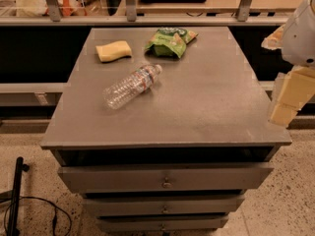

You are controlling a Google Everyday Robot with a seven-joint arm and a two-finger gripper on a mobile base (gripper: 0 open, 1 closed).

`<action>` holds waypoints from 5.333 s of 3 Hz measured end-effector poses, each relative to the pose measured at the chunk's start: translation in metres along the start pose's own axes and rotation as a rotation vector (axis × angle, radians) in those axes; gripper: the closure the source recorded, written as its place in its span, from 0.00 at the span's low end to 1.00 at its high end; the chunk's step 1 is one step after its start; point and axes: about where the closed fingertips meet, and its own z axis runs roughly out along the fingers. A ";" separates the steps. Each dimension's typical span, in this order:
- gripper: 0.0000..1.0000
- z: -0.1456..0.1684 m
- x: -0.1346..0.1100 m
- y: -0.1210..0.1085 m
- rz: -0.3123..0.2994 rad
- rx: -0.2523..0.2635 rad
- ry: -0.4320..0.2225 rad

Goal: Move water bottle near sponge

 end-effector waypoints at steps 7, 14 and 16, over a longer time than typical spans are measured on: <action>0.00 0.059 -0.107 -0.073 -0.284 -0.050 -0.367; 0.00 0.185 -0.254 -0.086 -0.727 -0.325 -0.549; 0.18 0.203 -0.250 -0.079 -0.738 -0.366 -0.517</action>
Offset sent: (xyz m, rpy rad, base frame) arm 0.0328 0.0077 0.0050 0.0598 -0.0297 0.0978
